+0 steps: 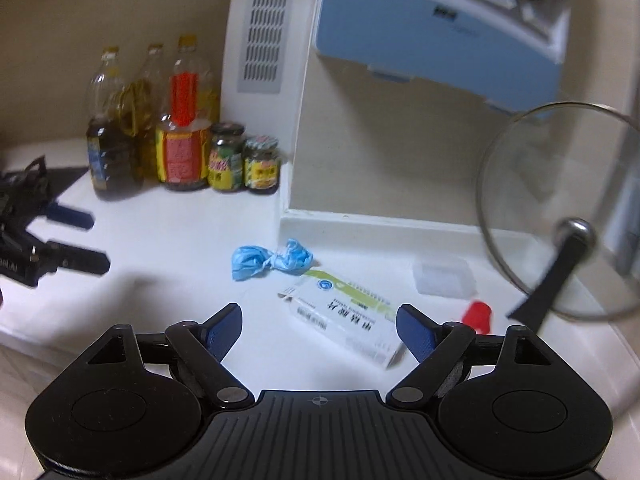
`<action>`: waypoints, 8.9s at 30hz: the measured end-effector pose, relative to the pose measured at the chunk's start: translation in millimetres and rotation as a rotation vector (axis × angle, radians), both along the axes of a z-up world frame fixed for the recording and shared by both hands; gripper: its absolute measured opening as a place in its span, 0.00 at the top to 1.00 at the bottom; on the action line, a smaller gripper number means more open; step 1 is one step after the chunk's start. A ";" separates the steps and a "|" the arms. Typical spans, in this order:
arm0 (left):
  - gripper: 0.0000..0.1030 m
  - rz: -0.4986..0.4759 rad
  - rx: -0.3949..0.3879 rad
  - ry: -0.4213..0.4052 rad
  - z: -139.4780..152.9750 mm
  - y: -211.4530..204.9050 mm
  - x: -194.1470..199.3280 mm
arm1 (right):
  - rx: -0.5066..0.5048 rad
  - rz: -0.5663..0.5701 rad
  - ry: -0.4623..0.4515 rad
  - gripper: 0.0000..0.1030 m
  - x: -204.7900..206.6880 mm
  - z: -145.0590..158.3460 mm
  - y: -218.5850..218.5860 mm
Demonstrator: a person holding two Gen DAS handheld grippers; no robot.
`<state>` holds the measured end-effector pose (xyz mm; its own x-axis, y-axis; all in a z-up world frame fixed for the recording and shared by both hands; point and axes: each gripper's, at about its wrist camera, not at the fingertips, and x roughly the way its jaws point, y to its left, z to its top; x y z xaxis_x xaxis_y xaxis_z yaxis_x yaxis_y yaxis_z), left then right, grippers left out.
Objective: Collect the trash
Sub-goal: 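Move both open grippers back up to the counter, then close the left gripper on the blue face mask while the right gripper grasps the medicine box, then carry the mask and medicine box down over the wastebasket with both grippers, then open the left gripper to drop the mask while the right gripper holds the box above the bin, then open the right gripper to drop the medicine box into the wastebasket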
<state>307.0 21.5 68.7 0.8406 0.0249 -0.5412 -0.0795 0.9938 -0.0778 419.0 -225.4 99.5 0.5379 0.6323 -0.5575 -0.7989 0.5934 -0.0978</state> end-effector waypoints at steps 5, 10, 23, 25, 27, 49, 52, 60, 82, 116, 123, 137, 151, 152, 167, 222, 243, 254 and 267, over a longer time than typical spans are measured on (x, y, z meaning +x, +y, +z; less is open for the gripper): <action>0.19 0.004 0.011 0.051 -4.7 -1.7 37.5 | -0.075 0.104 0.012 0.16 52.7 -11.3 16.2; 0.19 0.008 0.009 0.109 -13.3 -4.2 60.7 | -0.206 0.270 0.012 0.15 81.9 -30.8 41.7; 0.19 0.072 -0.053 0.142 -23.6 4.1 73.1 | -0.389 0.397 0.112 0.14 138.6 -69.7 80.8; 0.19 0.075 -0.060 0.147 -25.5 6.1 73.4 | -0.391 0.393 0.148 0.14 146.0 -73.9 80.6; 0.19 0.077 -0.067 0.151 -27.1 7.1 74.1 | -0.391 0.377 0.180 0.15 151.4 -78.5 80.3; 0.19 -0.002 -0.080 0.175 -38.8 4.7 103.1 | -0.319 0.308 0.189 0.15 98.8 -87.4 61.2; 0.19 -0.017 -0.064 0.181 -41.6 5.1 109.4 | -0.299 0.293 0.201 0.22 100.2 -89.0 59.1; 0.20 -0.012 -0.039 0.174 -47.5 10.5 127.2 | -0.137 0.115 0.295 0.27 106.2 -79.3 41.1; 0.81 -0.002 0.016 0.196 -68.3 4.3 159.5 | -0.171 0.027 0.212 0.25 97.2 -92.3 27.6; 0.81 -0.026 -0.149 0.181 -51.7 -14.6 -19.7 | 0.106 -0.273 0.268 0.31 -82.7 -52.8 6.9; 0.82 -0.058 -0.164 0.176 -51.2 -6.2 -84.6 | 0.137 -0.333 0.264 0.31 -154.8 -50.7 15.5; 0.82 -0.105 -0.160 0.210 -66.4 1.6 -170.4 | 0.141 -0.356 0.239 0.31 -263.5 -60.8 36.0; 0.82 0.010 -0.209 0.324 -115.6 -2.4 -184.4 | 0.065 -0.265 0.274 0.31 -273.5 -114.9 39.5; 0.82 0.020 -0.213 0.334 -120.2 -2.5 -184.5 | 0.060 -0.263 0.285 0.31 -272.9 -120.9 39.0; 0.82 0.088 -0.239 0.458 -186.1 -3.7 -167.3 | -0.009 -0.247 0.370 0.31 -257.7 -200.3 40.7; 0.81 0.133 -0.308 0.544 -254.3 2.0 -126.8 | -0.041 -0.306 0.396 0.31 -211.9 -268.2 63.2; 0.66 0.171 -0.313 0.513 -249.5 5.6 -140.4 | -0.039 -0.304 0.404 0.31 -210.4 -269.1 63.1; 0.66 0.184 -0.308 0.509 -248.2 7.9 -147.0 | -0.033 -0.299 0.405 0.31 -210.8 -267.7 61.2; 0.66 0.188 -0.310 0.508 -246.4 9.6 -150.6 | -0.007 -0.297 0.409 0.31 -212.1 -266.2 62.4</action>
<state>156.5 31.1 -177.7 0.4724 -0.0752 -0.8782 -0.3539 0.8963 -0.2671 206.9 -163.0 -166.8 0.4307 0.4807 -0.7639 -0.5693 0.8014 0.1834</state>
